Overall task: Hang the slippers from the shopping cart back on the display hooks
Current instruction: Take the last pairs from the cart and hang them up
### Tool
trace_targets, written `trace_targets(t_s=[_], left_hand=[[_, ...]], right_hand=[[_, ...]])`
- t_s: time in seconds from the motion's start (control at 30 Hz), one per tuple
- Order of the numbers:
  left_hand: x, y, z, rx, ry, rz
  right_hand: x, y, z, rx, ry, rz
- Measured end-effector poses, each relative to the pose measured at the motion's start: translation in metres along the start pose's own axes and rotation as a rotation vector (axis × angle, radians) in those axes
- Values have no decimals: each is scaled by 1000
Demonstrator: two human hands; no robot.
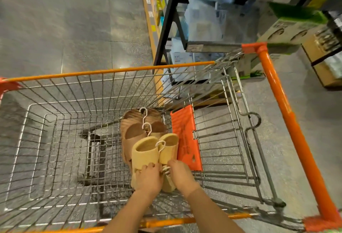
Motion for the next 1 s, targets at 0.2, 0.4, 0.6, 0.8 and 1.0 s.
trace_targets(t_s=[0.2,0.4,0.6,0.8,1.0], left_hand=[[5,9,16,-15,18,-9],[11,51,101,-348,159,-57],[61,162,244,-785,199,-121],[158,374,342,-1296,200,30],[227,586,327,-1600,-21,471]], right_hand=[[19,16,26,-157,130,161],[92,46,116,-475,58,443],[246,108,223,-741,112,878],[438,256,269,-999,57,1448],[572,399,223,-807,-168,1897]])
Point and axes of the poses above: each hand's wrist, its own y-axis away from the middle knuckle, its own z-axis out of the back of the hand, x = y × z, the point moved 9 cm from there along -y, towards the middle knuckle, and after that the axes turned 9 degrees about y, right-handed, at the moved point
